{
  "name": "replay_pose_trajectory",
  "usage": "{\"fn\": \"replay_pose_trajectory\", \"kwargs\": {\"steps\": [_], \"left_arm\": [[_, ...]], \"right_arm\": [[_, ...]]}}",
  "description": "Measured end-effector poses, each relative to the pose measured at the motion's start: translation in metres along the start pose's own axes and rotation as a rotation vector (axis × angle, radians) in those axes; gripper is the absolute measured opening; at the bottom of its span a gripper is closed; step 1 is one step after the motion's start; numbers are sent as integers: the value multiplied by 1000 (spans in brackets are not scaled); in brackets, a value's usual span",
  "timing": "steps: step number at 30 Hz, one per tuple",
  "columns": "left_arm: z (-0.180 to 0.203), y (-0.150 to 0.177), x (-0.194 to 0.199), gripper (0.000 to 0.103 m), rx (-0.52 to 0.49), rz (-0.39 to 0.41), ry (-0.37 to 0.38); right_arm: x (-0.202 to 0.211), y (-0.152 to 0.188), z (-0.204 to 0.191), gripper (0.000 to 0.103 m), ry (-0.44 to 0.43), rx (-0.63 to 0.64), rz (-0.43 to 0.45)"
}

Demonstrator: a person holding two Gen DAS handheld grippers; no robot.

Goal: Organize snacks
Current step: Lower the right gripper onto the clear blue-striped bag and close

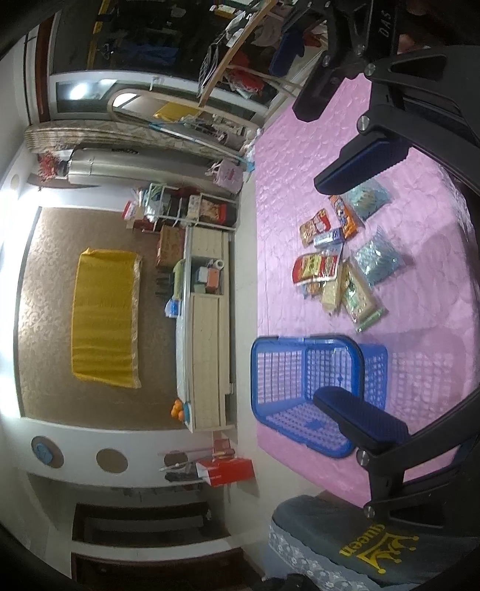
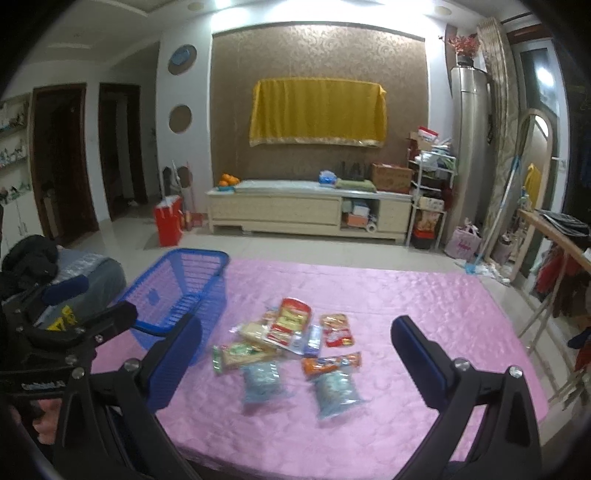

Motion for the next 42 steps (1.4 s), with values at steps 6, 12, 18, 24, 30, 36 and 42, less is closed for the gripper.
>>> {"fn": "replay_pose_trajectory", "kwargs": {"steps": [6,12,18,24,30,36,42], "left_arm": [[17,-4,-35,103,-37,-73,34],[26,7,-80,103,-13,-182,43],[33,30,-124,103,24,-298,25],[33,66,-168,103,93,-426,16],[32,97,-200,103,121,-532,5],[26,113,-227,103,152,-604,-7],[28,128,-251,103,147,-653,-12]], "right_arm": [[-30,6,31,103,-35,-43,-88],[-71,23,59,103,-5,-44,-186],[-106,48,75,103,-26,-22,-290],[-153,85,81,103,-64,19,-425],[-184,112,75,97,-102,74,-501],[-212,135,69,89,-133,99,-582],[-233,147,67,70,-146,82,-609]]}}
Point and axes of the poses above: each gripper's, at about its wrist camera, not at the fingertips, and x roughly against the way its jaws point, z to its right, y to its underside, the point moved 4 cm from there along -x, roughly the way its jaws point
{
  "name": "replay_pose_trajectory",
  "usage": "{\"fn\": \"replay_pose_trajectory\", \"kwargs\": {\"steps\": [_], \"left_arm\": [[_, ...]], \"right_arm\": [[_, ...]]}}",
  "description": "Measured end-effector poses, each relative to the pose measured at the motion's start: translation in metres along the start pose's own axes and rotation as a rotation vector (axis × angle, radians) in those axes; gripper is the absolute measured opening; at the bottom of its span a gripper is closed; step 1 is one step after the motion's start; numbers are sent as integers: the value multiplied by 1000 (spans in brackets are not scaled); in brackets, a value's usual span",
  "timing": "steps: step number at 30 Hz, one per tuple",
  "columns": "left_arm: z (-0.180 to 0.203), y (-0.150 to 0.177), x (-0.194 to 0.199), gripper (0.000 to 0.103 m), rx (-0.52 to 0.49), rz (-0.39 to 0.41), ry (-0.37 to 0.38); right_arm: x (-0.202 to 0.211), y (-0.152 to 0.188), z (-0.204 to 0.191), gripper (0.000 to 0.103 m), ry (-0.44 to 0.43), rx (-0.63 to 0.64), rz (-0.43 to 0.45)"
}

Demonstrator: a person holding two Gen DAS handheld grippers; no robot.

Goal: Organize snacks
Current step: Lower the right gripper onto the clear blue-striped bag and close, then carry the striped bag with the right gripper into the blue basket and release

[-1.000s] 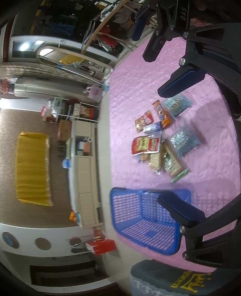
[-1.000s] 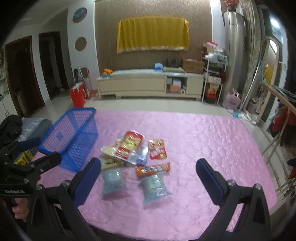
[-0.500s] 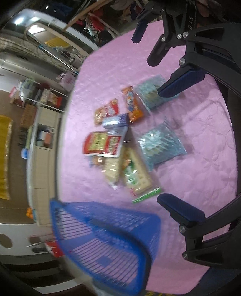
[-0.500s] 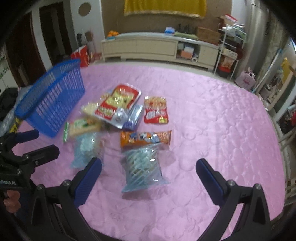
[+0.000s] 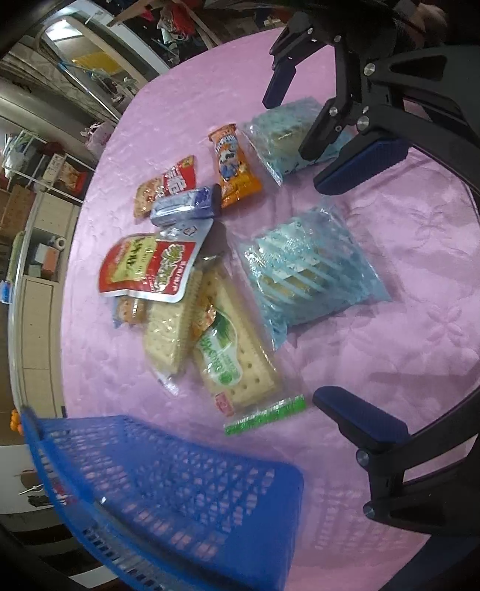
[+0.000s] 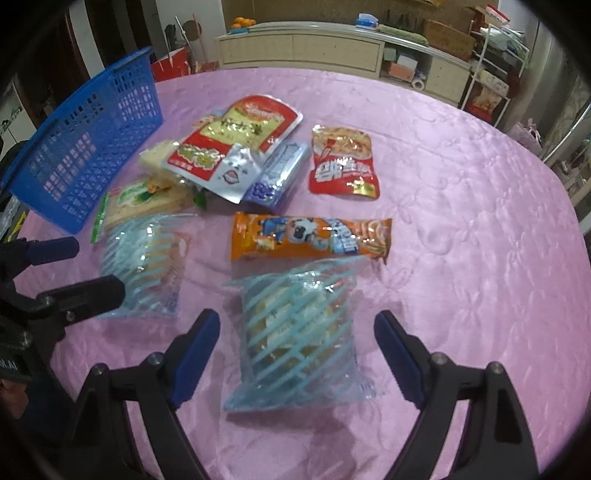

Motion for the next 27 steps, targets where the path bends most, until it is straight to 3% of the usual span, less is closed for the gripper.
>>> {"fn": "replay_pose_trajectory", "kwargs": {"steps": [1,11,16,19,20,27], "left_arm": [[0,0,-4,103,-2,-5,-2],[7,-12,-29,102,-33,-20,-9],[7,-12,-35,73,-21,-41,39],[9,-9,-34,66,-49,-37,28],[11,-7,-32,60,-59,-36,26],[15,6,3,58,-103,18,66]], "right_arm": [[-2,0,1,63,-6,-5,-6],[-4,-1,9,61,-11,-57,9],[0,0,10,61,28,-63,1],[5,4,12,60,5,-101,-9],[8,5,12,60,-6,-117,-11],[42,3,1,60,11,-129,34]]}}
Point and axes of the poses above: each gripper's, at about its wrist camera, not at the fingertips, and x roughly against the way its jaws point, z to its right, y to its underside, the point moved 4 cm from there along -x, roughly the way its jaws point
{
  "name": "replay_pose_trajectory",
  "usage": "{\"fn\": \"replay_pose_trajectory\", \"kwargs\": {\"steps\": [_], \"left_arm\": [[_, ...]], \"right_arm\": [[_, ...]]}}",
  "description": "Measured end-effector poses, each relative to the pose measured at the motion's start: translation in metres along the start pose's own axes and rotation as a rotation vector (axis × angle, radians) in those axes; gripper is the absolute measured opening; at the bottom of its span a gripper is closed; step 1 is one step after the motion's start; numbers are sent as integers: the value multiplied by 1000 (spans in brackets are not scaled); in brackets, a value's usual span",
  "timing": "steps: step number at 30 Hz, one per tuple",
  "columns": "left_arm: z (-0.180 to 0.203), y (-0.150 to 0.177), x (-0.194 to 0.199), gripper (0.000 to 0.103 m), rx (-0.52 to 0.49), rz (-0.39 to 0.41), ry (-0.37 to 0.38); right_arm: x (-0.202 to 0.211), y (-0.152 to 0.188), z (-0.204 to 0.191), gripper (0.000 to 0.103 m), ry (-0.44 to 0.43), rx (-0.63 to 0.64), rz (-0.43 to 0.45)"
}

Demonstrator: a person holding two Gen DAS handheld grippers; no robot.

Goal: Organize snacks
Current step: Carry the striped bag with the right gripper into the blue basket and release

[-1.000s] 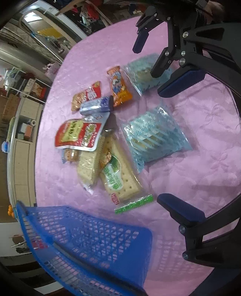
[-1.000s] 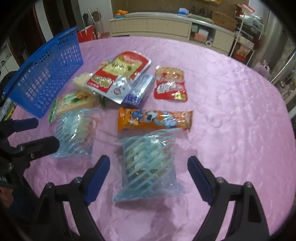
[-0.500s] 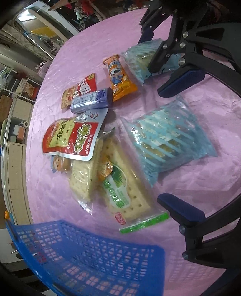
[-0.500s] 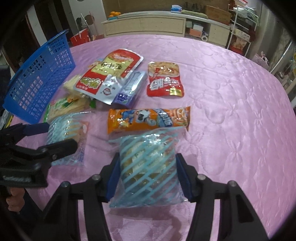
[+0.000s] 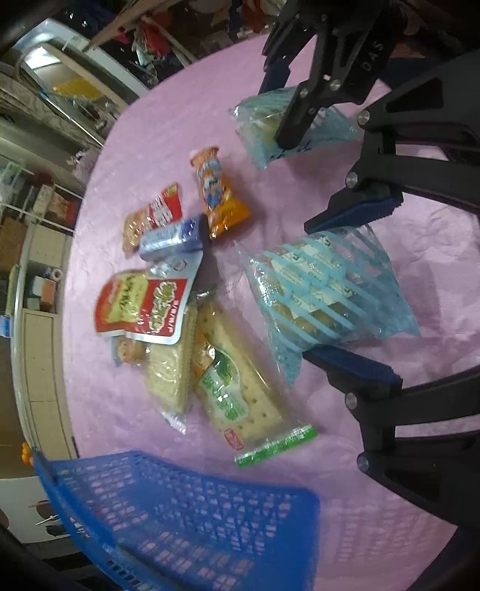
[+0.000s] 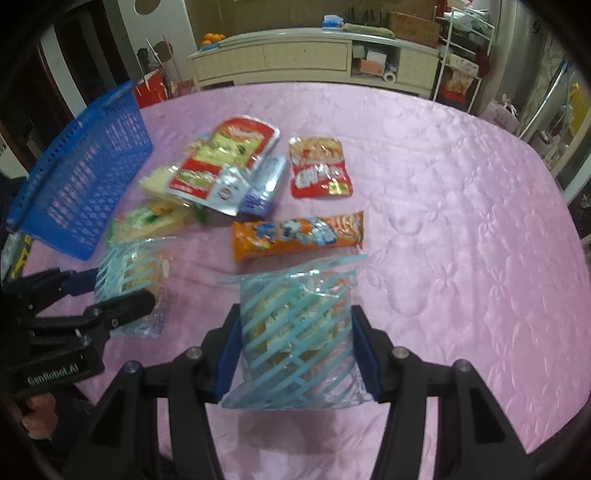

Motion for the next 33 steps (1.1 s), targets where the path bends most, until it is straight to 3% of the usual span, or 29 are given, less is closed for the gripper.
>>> {"fn": "replay_pose_trajectory", "kwargs": {"steps": [4,8,13,22,33], "left_arm": [[-4,5,35,58,0,57,28],[-13,6,73,58,7,119,69],[-40,5,118,58,27,194,49],[-110,-2,186,58,32,294,-65],[-168,-19,210,58,14,313,-152]], "right_arm": [[25,-5,-14,60,2,6,41],[54,-14,-40,60,57,61,109],[86,-30,-81,60,2,96,188],[100,-58,-144,59,-114,133,216],[94,-95,-221,59,-213,195,199]]}}
Point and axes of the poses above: each gripper's, at about its wrist camera, not at the fingertips, and x roughly against the way its jaws point, z to its right, y to its underside, the point moved 4 cm from there along -x, roughly the way its jaws point
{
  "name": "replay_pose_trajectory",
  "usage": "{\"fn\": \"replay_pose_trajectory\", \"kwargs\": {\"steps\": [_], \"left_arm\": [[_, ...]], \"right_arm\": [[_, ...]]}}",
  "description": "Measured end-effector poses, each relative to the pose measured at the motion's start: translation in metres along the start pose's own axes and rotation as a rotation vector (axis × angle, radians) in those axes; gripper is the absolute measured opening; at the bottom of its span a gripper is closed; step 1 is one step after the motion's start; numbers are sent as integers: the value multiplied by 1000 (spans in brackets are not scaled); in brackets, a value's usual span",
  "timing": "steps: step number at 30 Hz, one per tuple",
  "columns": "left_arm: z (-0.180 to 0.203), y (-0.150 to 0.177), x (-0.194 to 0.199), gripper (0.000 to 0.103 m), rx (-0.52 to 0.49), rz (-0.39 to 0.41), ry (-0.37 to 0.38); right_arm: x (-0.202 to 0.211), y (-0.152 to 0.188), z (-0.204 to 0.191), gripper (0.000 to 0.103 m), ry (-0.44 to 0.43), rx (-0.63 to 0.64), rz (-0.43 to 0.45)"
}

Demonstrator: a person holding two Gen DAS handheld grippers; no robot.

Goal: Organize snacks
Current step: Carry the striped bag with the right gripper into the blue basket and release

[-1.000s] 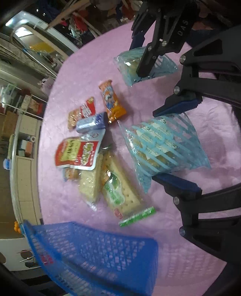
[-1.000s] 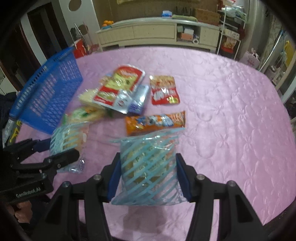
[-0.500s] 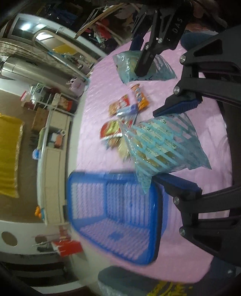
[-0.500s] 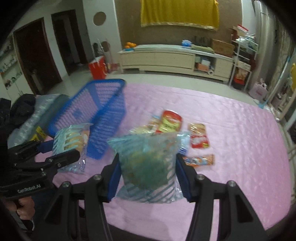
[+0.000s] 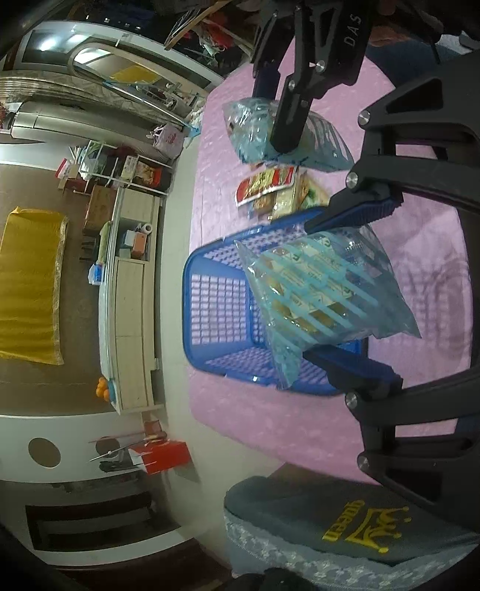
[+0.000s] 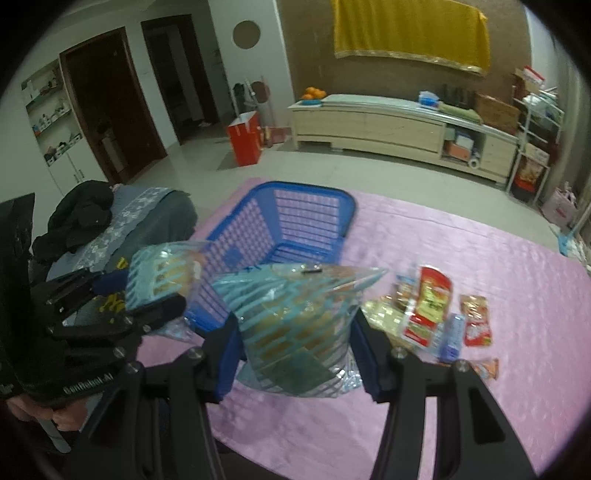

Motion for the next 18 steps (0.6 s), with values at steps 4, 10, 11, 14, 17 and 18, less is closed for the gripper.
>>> {"fn": "replay_pose_trajectory", "kwargs": {"steps": [4,10,11,14,17,18], "left_arm": [[-18,-5,-14,58,8,-25,3],[-34,-5,-33,58,5,-60,22],[-34,-6,-34,58,7,-65,26],[-38,-7,-42,58,7,-77,47],[-43,-4,-53,58,15,-98,51],[-46,-4,-56,58,21,-105,51]], "right_arm": [[-22,-6,-12,59,-26,-14,-38],[-43,-10,-20,59,17,-17,-57],[-46,-11,-21,59,23,-7,-59],[-60,-13,-22,59,-9,-30,-106],[-66,-15,-22,59,-13,-37,-116],[-65,-15,-23,59,-11,-33,-112]]}}
Point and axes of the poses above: each gripper's, at about its wrist camera, not at the fingertips, and x roughly against the way its jaws point, z to its right, y to its underside, the point moved 4 cm from there along -x, roughly the way its jaws point
